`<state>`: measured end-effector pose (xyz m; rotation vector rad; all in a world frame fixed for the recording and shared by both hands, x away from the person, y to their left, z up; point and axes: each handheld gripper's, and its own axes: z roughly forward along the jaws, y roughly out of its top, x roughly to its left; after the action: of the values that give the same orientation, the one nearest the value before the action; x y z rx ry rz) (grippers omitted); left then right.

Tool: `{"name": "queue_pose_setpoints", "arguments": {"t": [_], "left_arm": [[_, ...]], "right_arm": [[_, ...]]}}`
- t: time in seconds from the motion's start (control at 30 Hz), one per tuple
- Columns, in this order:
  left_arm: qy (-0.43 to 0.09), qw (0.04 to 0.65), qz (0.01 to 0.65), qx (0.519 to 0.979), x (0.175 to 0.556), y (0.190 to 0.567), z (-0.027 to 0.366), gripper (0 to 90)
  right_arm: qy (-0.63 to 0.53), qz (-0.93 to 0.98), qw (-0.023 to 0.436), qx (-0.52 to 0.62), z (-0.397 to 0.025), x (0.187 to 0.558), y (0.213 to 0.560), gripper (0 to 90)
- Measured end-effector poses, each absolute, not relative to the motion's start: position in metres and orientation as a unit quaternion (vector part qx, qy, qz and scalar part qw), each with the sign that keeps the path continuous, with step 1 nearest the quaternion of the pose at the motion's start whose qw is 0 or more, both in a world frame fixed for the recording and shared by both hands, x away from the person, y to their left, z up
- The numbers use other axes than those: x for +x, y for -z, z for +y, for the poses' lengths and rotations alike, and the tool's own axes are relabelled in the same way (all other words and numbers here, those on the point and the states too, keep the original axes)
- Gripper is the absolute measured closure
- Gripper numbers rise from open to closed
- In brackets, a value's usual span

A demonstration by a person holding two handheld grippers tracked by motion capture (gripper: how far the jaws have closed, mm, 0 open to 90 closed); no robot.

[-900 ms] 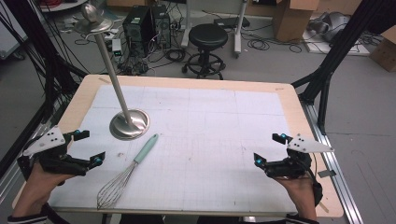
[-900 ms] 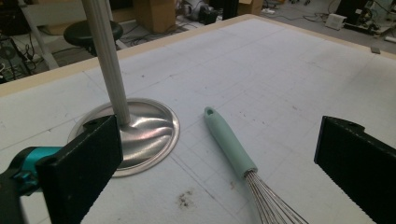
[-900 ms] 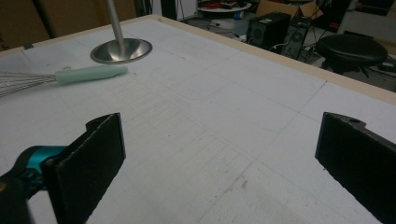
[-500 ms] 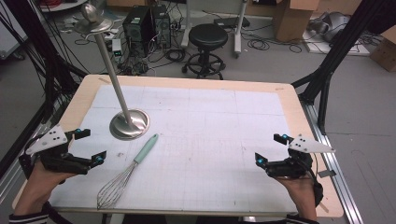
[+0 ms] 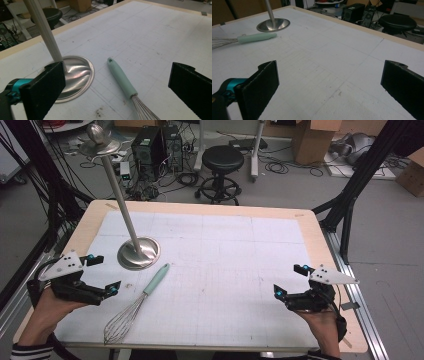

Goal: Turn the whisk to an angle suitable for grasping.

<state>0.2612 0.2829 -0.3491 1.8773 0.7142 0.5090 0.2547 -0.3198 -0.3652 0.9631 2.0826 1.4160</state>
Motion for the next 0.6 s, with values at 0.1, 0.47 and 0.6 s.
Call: {"name": "queue_pose_setpoints", "arguments": {"t": [0.1, 0.47, 0.6], "left_arm": [[-0.207, 0.497, 0.289, 0.792, 0.265, 0.344, 0.278, 1.7], [-0.190, 0.442, 0.269, 0.834, 0.281, 0.334, 0.257, 1.7], [-0.183, 0.428, 0.265, 0.844, 0.285, 0.333, 0.246, 1.7]], "right_arm": [[-0.512, 0.753, 0.222, 0.348, -0.320, 0.254, 0.365, 0.6], [-0.510, 0.755, 0.221, 0.348, -0.321, 0.252, 0.365, 0.6], [-0.510, 0.756, 0.221, 0.346, -0.320, 0.252, 0.364, 0.6]]}}
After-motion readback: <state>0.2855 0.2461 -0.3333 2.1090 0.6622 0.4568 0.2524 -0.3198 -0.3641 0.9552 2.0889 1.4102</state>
